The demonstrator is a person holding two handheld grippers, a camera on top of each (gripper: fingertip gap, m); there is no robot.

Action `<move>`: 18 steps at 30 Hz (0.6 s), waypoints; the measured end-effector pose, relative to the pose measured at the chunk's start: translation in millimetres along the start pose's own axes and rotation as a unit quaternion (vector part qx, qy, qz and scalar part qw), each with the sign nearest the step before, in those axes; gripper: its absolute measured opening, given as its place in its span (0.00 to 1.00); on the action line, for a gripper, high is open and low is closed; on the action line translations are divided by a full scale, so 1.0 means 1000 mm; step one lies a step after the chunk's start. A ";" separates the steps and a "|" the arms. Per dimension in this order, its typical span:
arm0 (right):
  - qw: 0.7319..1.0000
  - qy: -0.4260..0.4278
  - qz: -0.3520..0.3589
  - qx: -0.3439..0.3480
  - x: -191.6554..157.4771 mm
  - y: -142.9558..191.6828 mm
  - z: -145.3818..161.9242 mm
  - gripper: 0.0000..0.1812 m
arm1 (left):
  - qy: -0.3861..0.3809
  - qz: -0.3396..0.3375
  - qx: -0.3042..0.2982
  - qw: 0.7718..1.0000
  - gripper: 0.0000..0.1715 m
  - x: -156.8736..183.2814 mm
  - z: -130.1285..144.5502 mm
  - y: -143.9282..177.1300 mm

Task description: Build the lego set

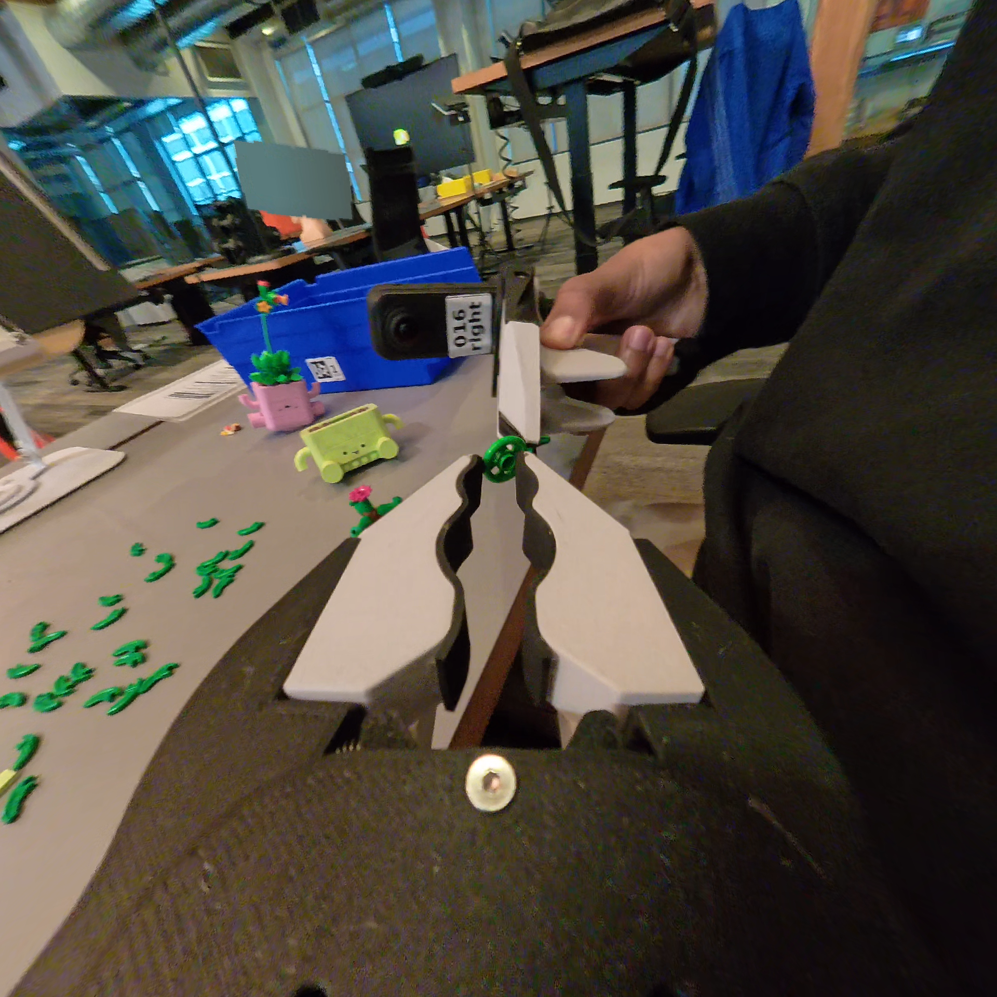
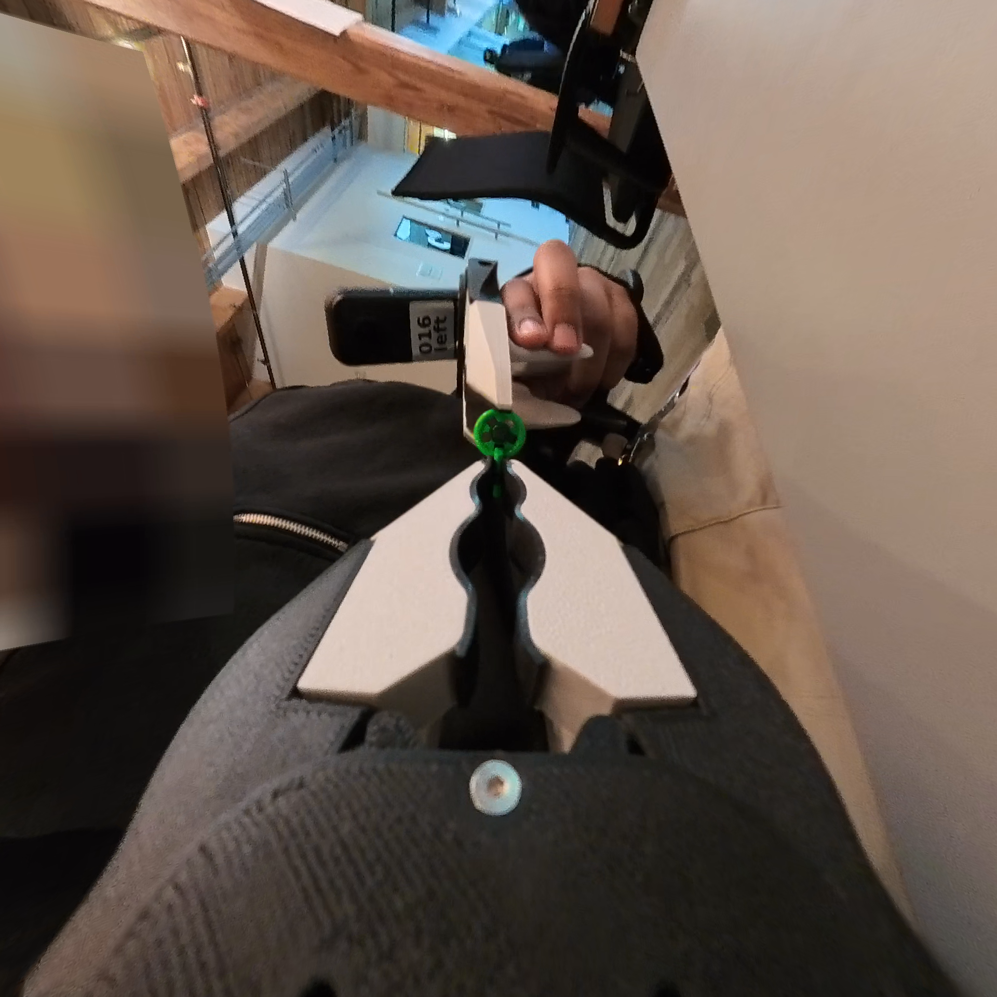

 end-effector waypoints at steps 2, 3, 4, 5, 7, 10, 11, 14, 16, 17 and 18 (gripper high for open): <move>1.000 -0.002 -0.002 0.025 -0.001 0.001 -0.004 0.00 | -0.013 -0.028 -0.001 1.000 0.05 -0.003 -0.001 0.000; 0.999 -0.003 -0.003 0.039 -0.001 0.001 -0.006 0.00 | -0.018 -0.043 0.000 0.999 0.05 -0.005 -0.002 0.001; 0.999 -0.003 -0.005 0.052 -0.002 0.002 -0.008 0.00 | -0.021 -0.057 0.002 0.998 0.05 -0.007 -0.003 0.001; 0.998 -0.003 -0.007 0.065 -0.003 0.002 -0.010 0.00 | -0.024 -0.071 0.004 0.997 0.05 -0.009 -0.004 0.001; 0.996 -0.005 -0.010 0.092 -0.004 0.002 -0.014 0.00 | -0.024 -0.096 0.008 0.995 0.05 -0.012 -0.006 0.002; 0.992 -0.008 -0.018 0.128 -0.006 0.001 -0.019 0.00 | -0.027 -0.130 0.013 0.991 0.05 -0.016 -0.009 0.004; 0.990 -0.009 -0.020 0.137 -0.006 0.000 -0.020 0.00 | -0.028 -0.137 0.013 0.990 0.05 -0.017 -0.009 0.005; 0.987 -0.014 -0.030 0.158 -0.006 -0.002 -0.022 0.00 | -0.036 -0.150 0.016 0.988 0.05 -0.018 -0.010 0.007; 0.984 -0.020 -0.040 0.172 -0.008 -0.003 -0.023 0.00 | -0.053 -0.163 0.016 0.985 0.05 -0.019 -0.011 0.008; 0.983 -0.022 -0.043 0.179 -0.008 -0.004 -0.024 0.00 | -0.065 -0.171 0.014 0.983 0.05 -0.019 -0.012 0.009; 0.981 -0.023 -0.047 0.187 -0.009 -0.004 -0.025 0.00 | -0.077 -0.180 0.011 0.981 0.05 -0.020 -0.012 0.010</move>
Point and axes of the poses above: each gripper's, where its closed fingertips meet, y back along the fingers, z out of its underside, x = y × z across the jaws, the point moved 4 cm from there along y, back along the fingers, and after that the axes turned 13 degrees about z, right-handed, at the moved point
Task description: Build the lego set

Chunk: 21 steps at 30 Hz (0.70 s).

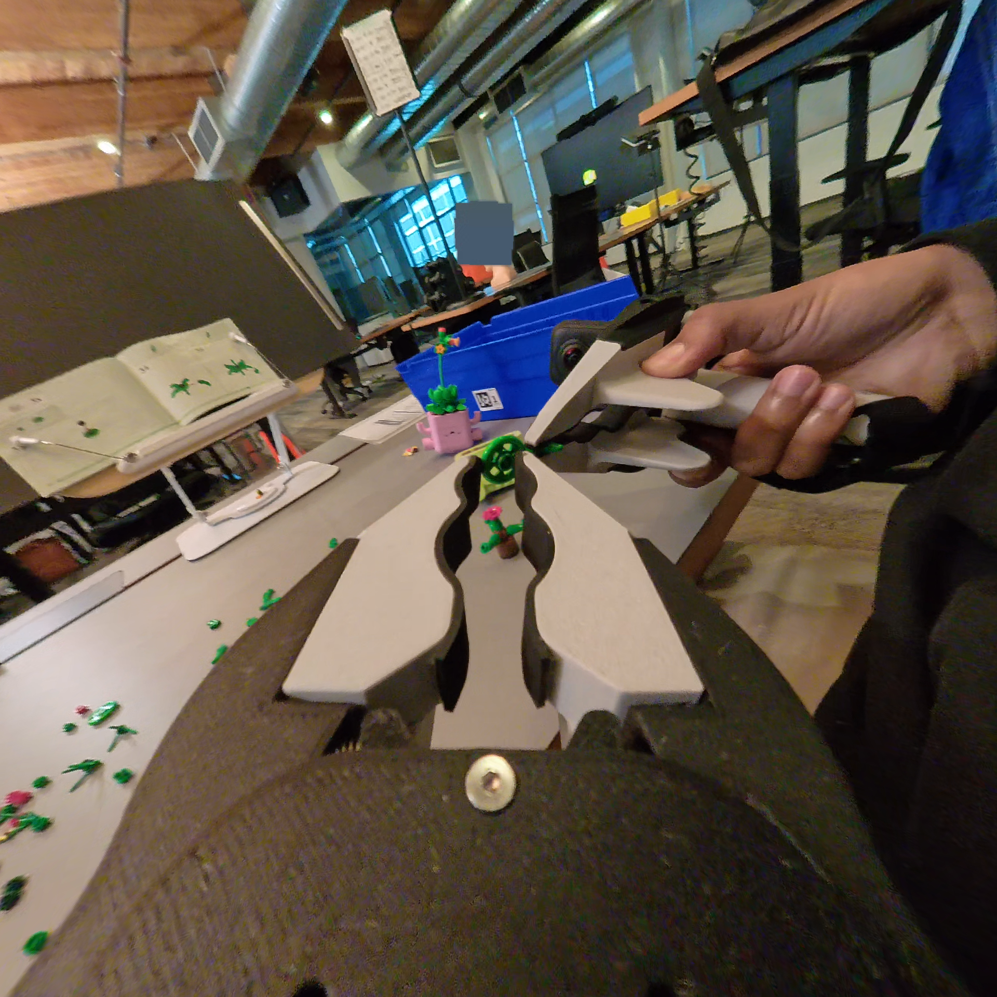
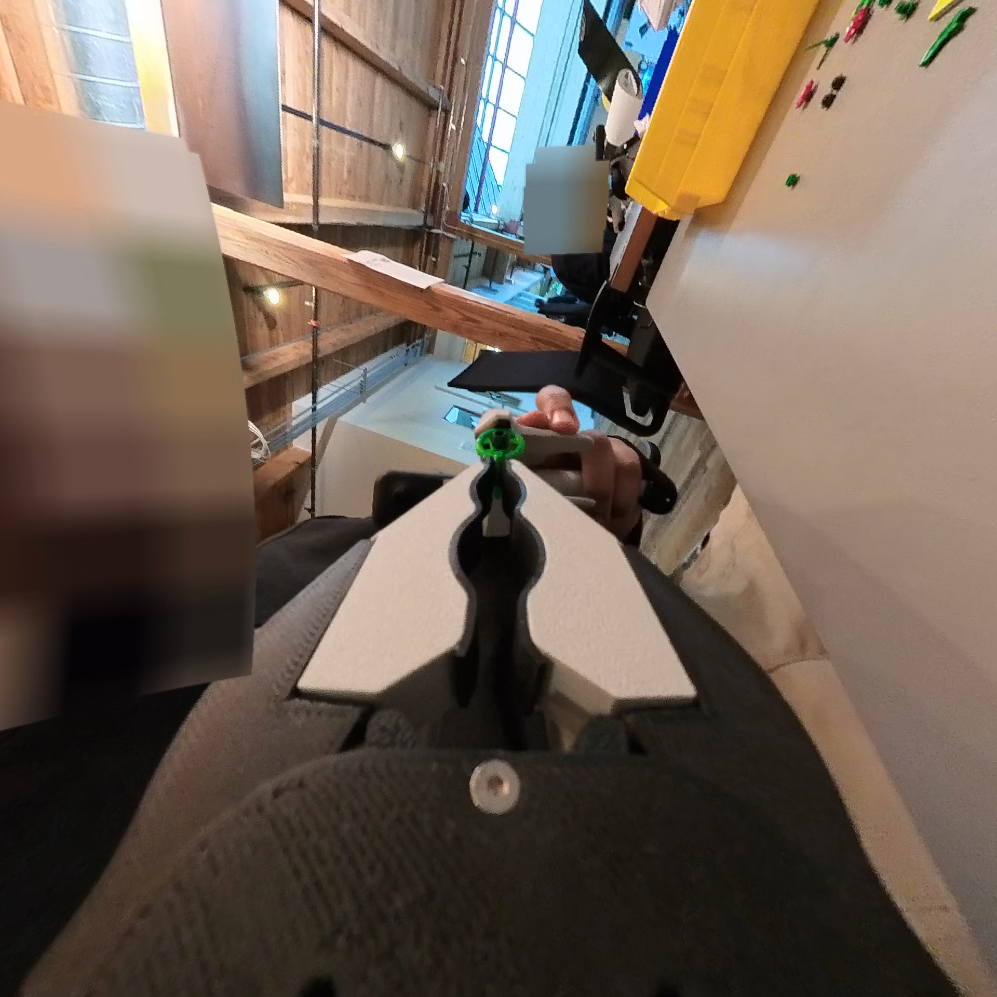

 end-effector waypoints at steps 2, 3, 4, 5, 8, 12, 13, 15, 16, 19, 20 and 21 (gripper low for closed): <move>1.000 -0.002 -0.006 0.014 -0.001 -0.002 -0.001 0.00 | -0.020 -0.017 -0.001 1.000 0.05 -0.001 -0.001 0.001; 1.000 -0.003 -0.008 0.021 -0.001 -0.003 -0.001 0.00 | -0.026 -0.023 -0.002 0.999 0.05 -0.002 -0.002 0.001; 1.000 -0.003 -0.009 0.029 -0.002 -0.003 -0.002 0.00 | -0.028 -0.029 -0.004 0.999 0.05 -0.003 -0.001 0.001; 0.999 -0.002 -0.009 0.036 -0.002 -0.004 -0.002 0.00 | -0.031 -0.034 -0.005 0.999 0.05 -0.004 -0.001 0.001; 0.998 -0.007 -0.018 0.052 -0.001 -0.006 -0.003 0.00 | -0.046 -0.048 -0.009 0.998 0.05 -0.005 -0.001 0.002; 0.998 -0.012 -0.020 0.064 0.000 -0.008 -0.003 0.00 | -0.052 -0.053 -0.014 0.997 0.05 -0.007 0.000 0.003; 0.998 -0.011 -0.019 0.066 0.000 -0.008 -0.003 0.00 | -0.054 -0.055 -0.015 0.997 0.06 -0.007 0.000 0.003; 0.998 -0.004 -0.016 0.068 0.000 -0.009 -0.004 0.00 | -0.057 -0.058 -0.017 0.997 0.05 -0.007 0.000 0.003; 0.998 0.000 -0.014 0.067 0.000 -0.009 -0.004 0.00 | -0.058 -0.058 -0.018 0.996 0.05 -0.007 0.000 0.003; 0.998 0.010 -0.008 0.068 -0.001 -0.009 -0.005 0.00 | -0.062 -0.062 -0.019 0.996 0.06 -0.008 0.000 0.003; 0.998 0.012 -0.008 0.069 -0.001 -0.009 -0.005 0.00 | -0.062 -0.063 -0.019 0.996 0.06 -0.008 0.000 0.003; 0.997 0.013 -0.008 0.070 -0.001 -0.009 -0.005 0.00 | -0.062 -0.064 -0.019 0.996 0.06 -0.008 0.000 0.002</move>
Point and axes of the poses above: each gripper's, where its closed fingertips meet, y back along the fingers, z out of its underside, x = y × z across the jaws, the point moved 4 cm from there along y, back along the fingers, and after that the axes turned 13 degrees about z, right-handed, at the moved point
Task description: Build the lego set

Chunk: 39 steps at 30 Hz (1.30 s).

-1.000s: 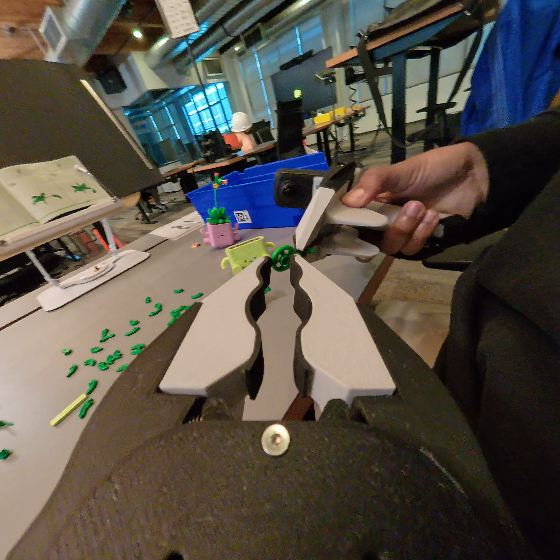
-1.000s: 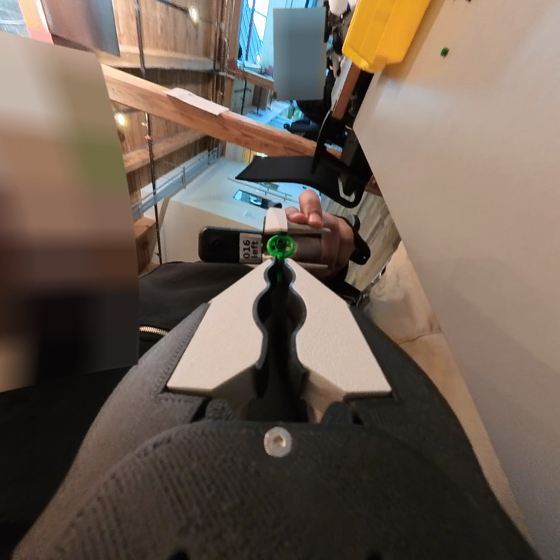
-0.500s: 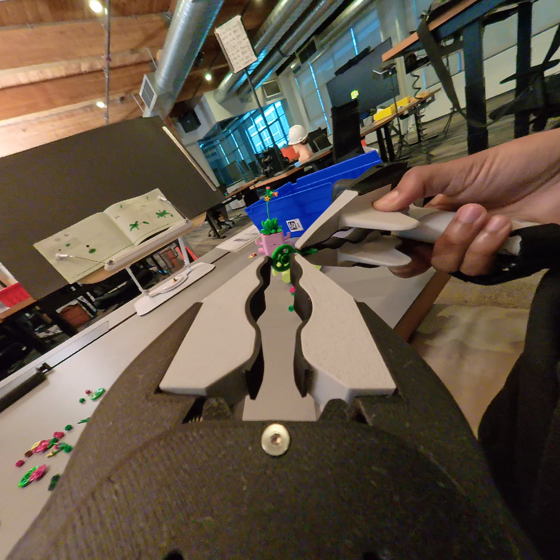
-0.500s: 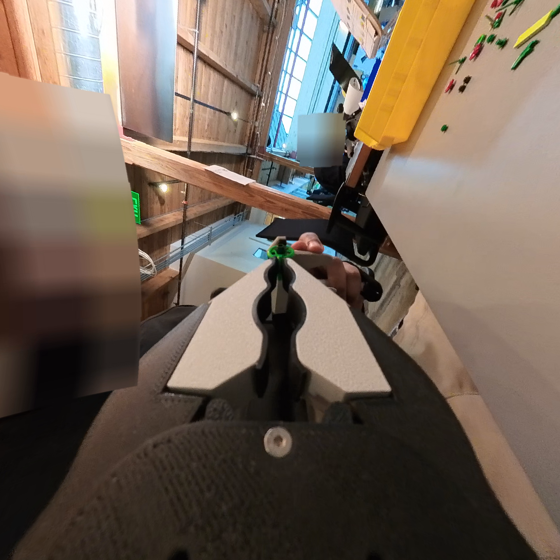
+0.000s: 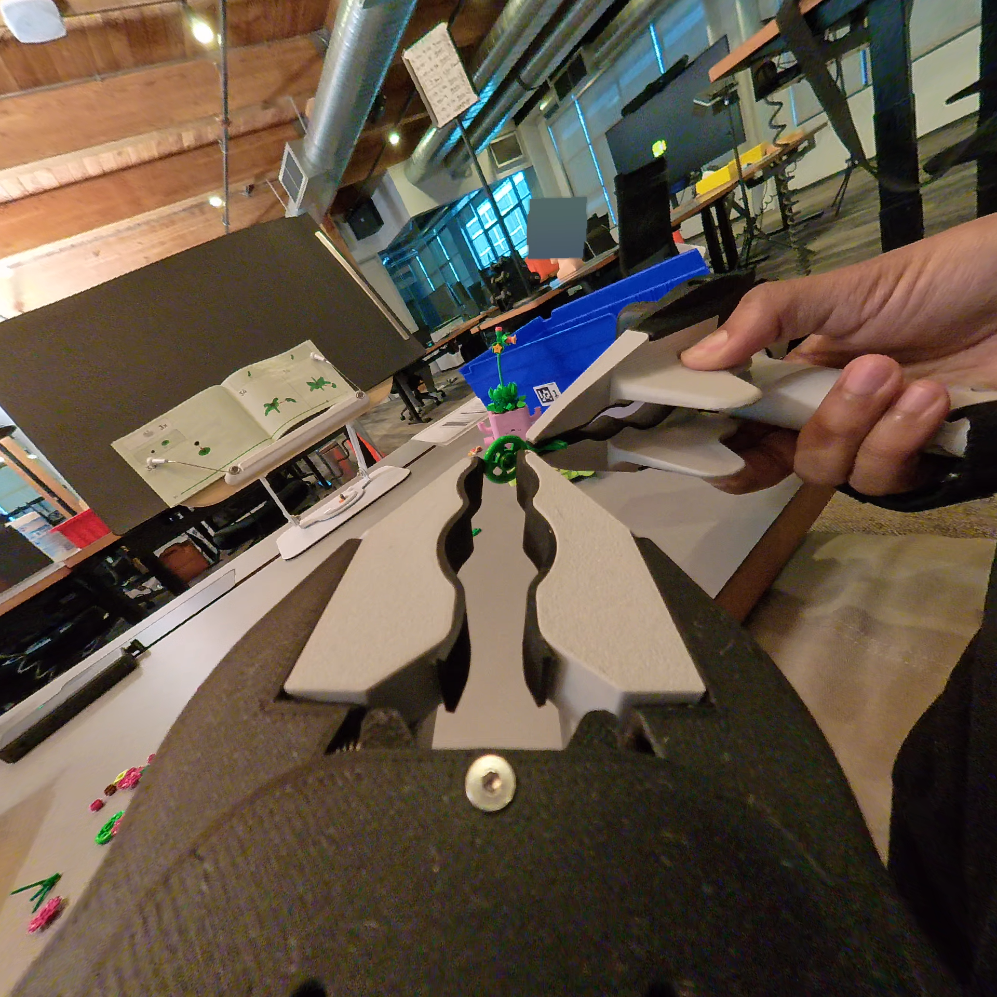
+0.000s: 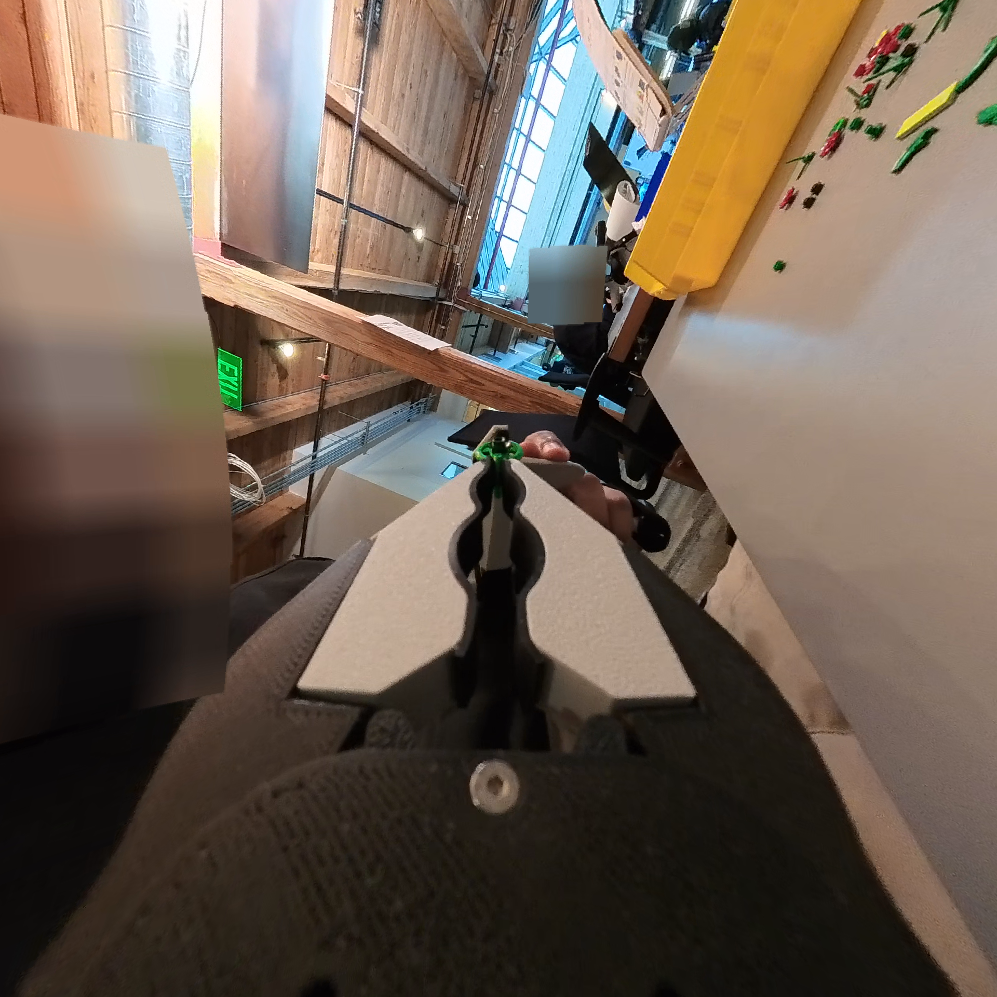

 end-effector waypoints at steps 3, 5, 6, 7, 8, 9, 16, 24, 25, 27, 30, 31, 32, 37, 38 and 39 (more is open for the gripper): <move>1.000 -0.001 -0.001 0.000 0.002 0.000 -0.001 0.00 | 0.000 0.002 -0.001 1.000 0.06 0.000 0.001 -0.001; 1.000 -0.002 -0.003 0.000 0.003 0.000 -0.001 0.00 | 0.000 0.002 -0.001 1.000 0.05 0.000 0.002 -0.001; 1.000 -0.001 -0.003 0.000 0.003 0.000 -0.001 0.00 | 0.001 0.005 -0.001 1.000 0.06 0.001 0.003 -0.002; 1.000 0.002 -0.002 0.000 0.004 0.000 -0.002 0.00 | 0.007 0.007 0.000 1.000 0.05 0.001 0.003 -0.002; 1.000 0.005 0.000 0.002 0.004 0.000 -0.004 0.00 | 0.019 0.011 0.001 1.000 0.08 0.002 0.003 -0.003; 1.000 0.009 0.003 0.006 0.004 0.001 -0.006 0.00 | 0.035 0.023 0.002 0.999 0.13 0.003 0.003 -0.005; 0.991 0.111 0.078 0.020 0.007 0.010 -0.026 0.00 | 0.128 0.036 0.007 0.991 0.24 -0.008 0.013 -0.005; 0.952 0.257 0.166 0.012 0.014 0.007 -0.030 0.00 | 0.230 0.065 0.014 0.971 0.27 -0.016 0.027 -0.007; 0.947 0.270 0.173 0.011 0.015 0.007 -0.030 0.00 | 0.236 0.066 0.016 0.969 0.26 -0.017 0.028 -0.007; 0.937 0.298 0.183 0.007 0.017 0.006 -0.030 0.00 | 0.249 0.071 0.016 0.966 0.27 -0.017 0.030 -0.007; 0.912 0.360 0.199 0.015 0.021 0.010 -0.032 0.00 | 0.272 0.080 0.016 0.959 0.26 -0.018 0.034 -0.008; 0.901 0.382 0.203 0.020 0.021 0.012 -0.033 0.00 | 0.287 0.085 0.018 0.954 0.25 -0.018 0.035 -0.008; 0.891 0.403 0.209 0.026 0.021 0.013 -0.034 0.00 | 0.309 0.096 0.023 0.946 0.24 -0.018 0.036 -0.009; 0.820 0.518 0.235 0.064 0.010 0.017 -0.035 0.00 | 0.525 0.214 0.088 0.819 0.21 -0.014 0.036 -0.012; 0.802 0.543 0.240 0.073 0.006 0.017 -0.035 0.00 | 0.573 0.236 0.107 0.778 0.21 -0.015 0.035 -0.013; 0.782 0.567 0.244 0.079 0.003 0.016 -0.034 0.00 | 0.615 0.254 0.130 0.735 0.21 -0.016 0.034 -0.013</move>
Point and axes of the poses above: each gripper's, where its closed fingertips meet, y back along the fingers, z out of its underside, x = y × z across the jaws, the point moved 4 cm from there along y, back along the fingers, and after that the axes turned 13 degrees about z, right-handed, at the moved point
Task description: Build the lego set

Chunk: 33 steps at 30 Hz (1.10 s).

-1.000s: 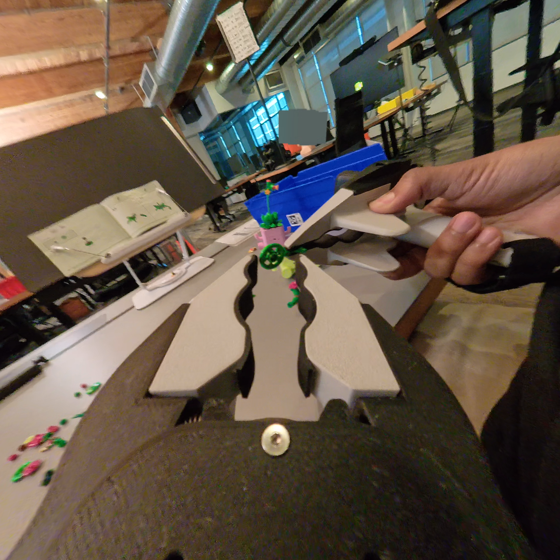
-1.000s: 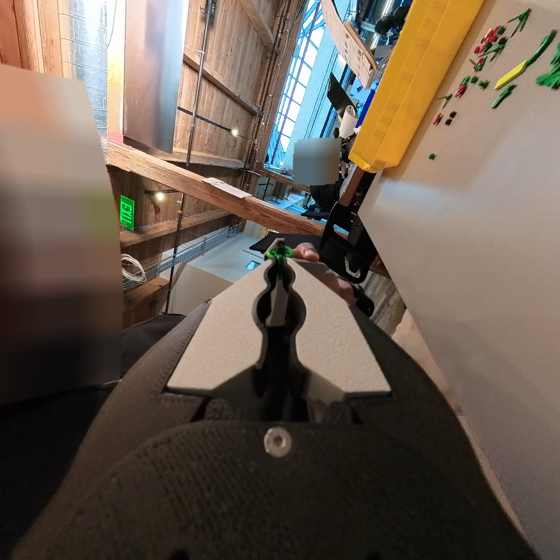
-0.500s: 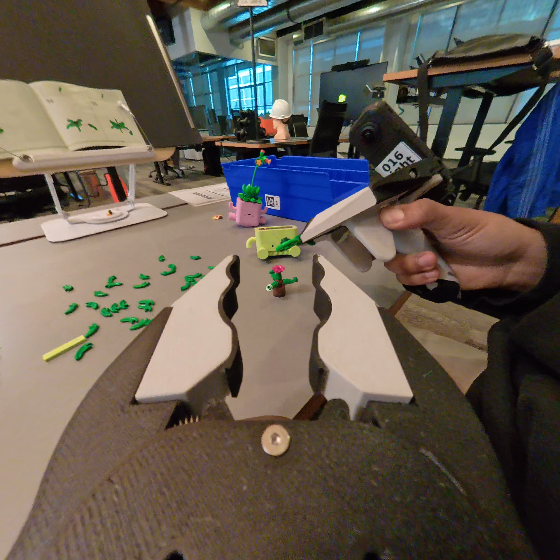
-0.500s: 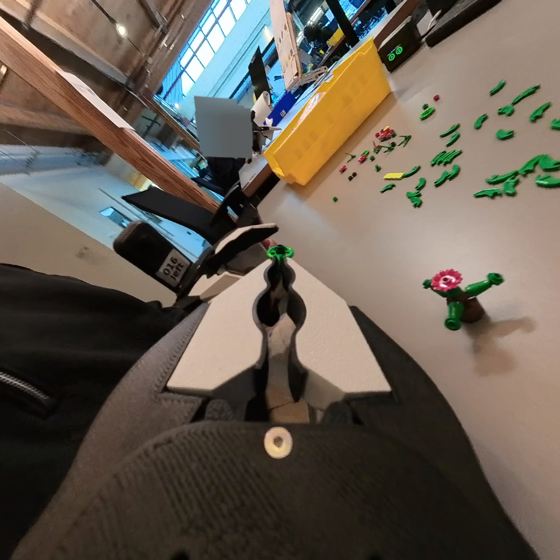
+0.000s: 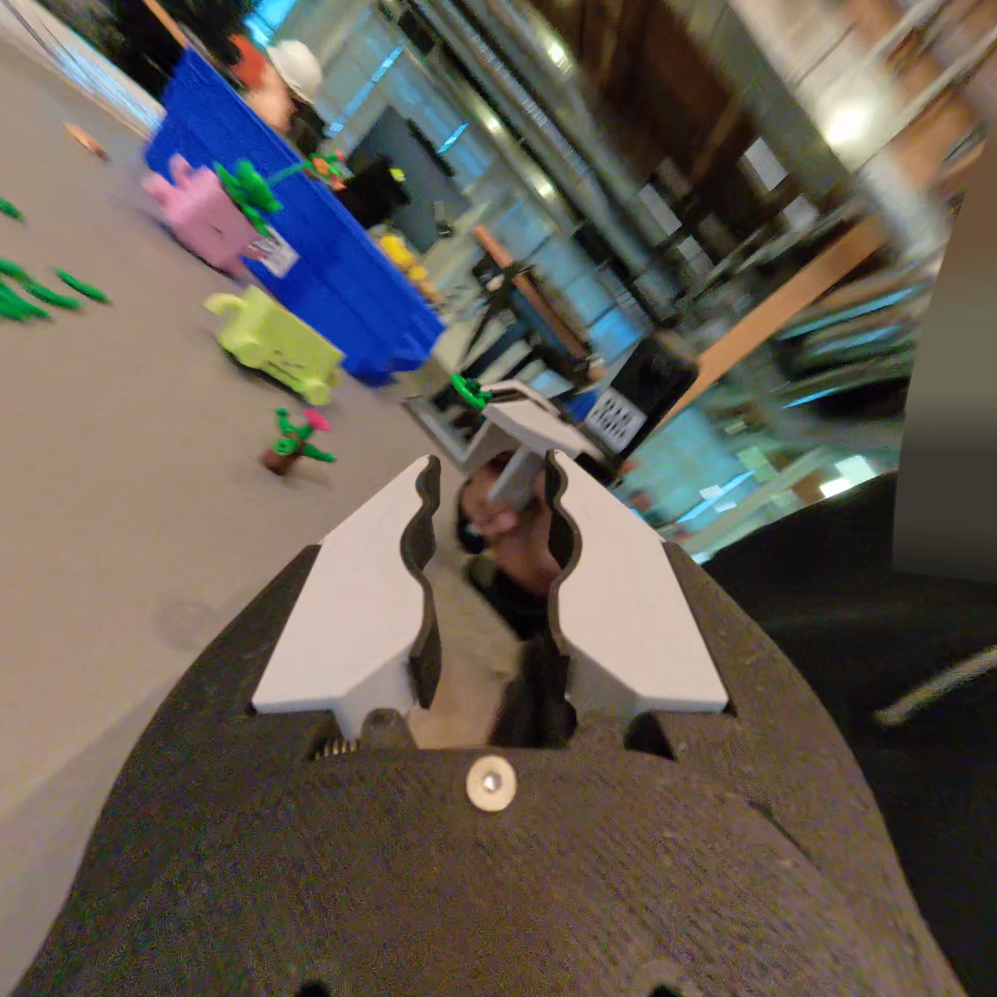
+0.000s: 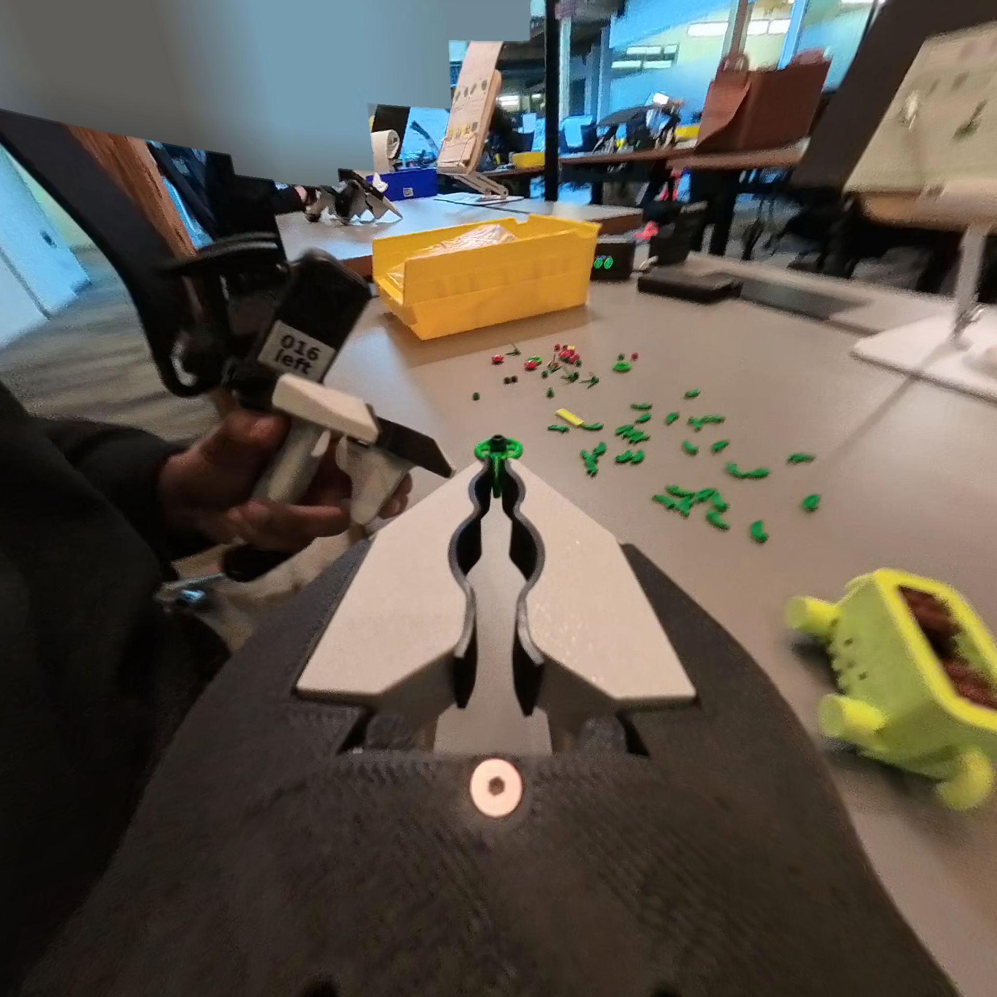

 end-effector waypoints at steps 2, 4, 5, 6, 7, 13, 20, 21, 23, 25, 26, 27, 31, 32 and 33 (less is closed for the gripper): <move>0.998 0.052 0.010 0.013 -0.006 0.000 -0.003 0.00 | 0.084 0.052 0.050 0.994 0.20 0.000 -0.005 0.002; 0.996 0.086 0.000 0.019 -0.015 -0.001 -0.004 0.00 | 0.131 0.082 0.076 0.985 0.17 0.000 -0.006 0.004; 0.995 0.093 -0.010 0.022 -0.019 -0.001 -0.005 0.00 | 0.144 0.091 0.082 0.982 0.15 0.000 -0.006 0.004; 0.995 0.095 -0.017 0.026 -0.022 -0.001 -0.005 0.00 | 0.151 0.101 0.085 0.980 0.13 0.002 -0.006 0.004; 0.995 0.095 -0.022 0.029 -0.024 -0.002 -0.005 0.00 | 0.157 0.108 0.085 0.978 0.11 0.003 -0.005 0.003; 0.993 0.112 -0.031 0.032 -0.030 -0.005 -0.004 0.00 | 0.162 0.119 0.080 0.976 0.02 0.007 -0.005 0.004; 0.988 0.149 -0.015 0.032 -0.034 -0.009 -0.005 0.00 | 0.165 0.105 0.087 0.977 0.00 0.003 -0.007 0.008; 0.988 0.153 -0.012 0.032 -0.034 -0.009 -0.005 0.00 | 0.165 0.104 0.089 0.977 0.00 0.002 -0.007 0.009; 0.986 0.161 -0.006 0.036 -0.034 -0.009 -0.005 0.00 | 0.169 0.099 0.091 0.976 0.01 0.000 -0.007 0.010; 0.985 0.165 -0.006 0.040 -0.035 -0.009 -0.007 0.00 | 0.172 0.091 0.088 0.977 0.04 -0.003 -0.006 0.010; 0.985 0.168 -0.006 0.041 -0.036 -0.009 -0.007 0.00 | 0.173 0.094 0.090 0.976 0.04 -0.003 -0.006 0.010; 0.984 0.172 -0.006 0.040 -0.036 -0.009 -0.007 0.00 | 0.174 0.101 0.095 0.975 0.05 -0.001 -0.007 0.010; 0.981 0.189 -0.001 0.037 -0.039 -0.009 -0.005 0.00 | 0.171 0.096 0.093 0.976 0.01 -0.001 -0.007 0.009; 0.980 0.193 0.002 0.038 -0.039 -0.009 -0.005 0.00 | 0.169 0.095 0.093 0.977 0.01 -0.001 -0.007 0.009; 0.980 0.197 0.004 0.040 -0.040 -0.009 -0.005 0.00 | 0.167 0.095 0.093 0.977 0.01 -0.001 -0.007 0.009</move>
Point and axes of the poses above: each gripper's, where its closed fingertips meet, y back along the fingers, z out of its underside, x = y × z across the jaws, the point moved 4 cm from there along y, back along the fingers, and after that the axes turned 13 degrees about z, right-handed, at the moved point
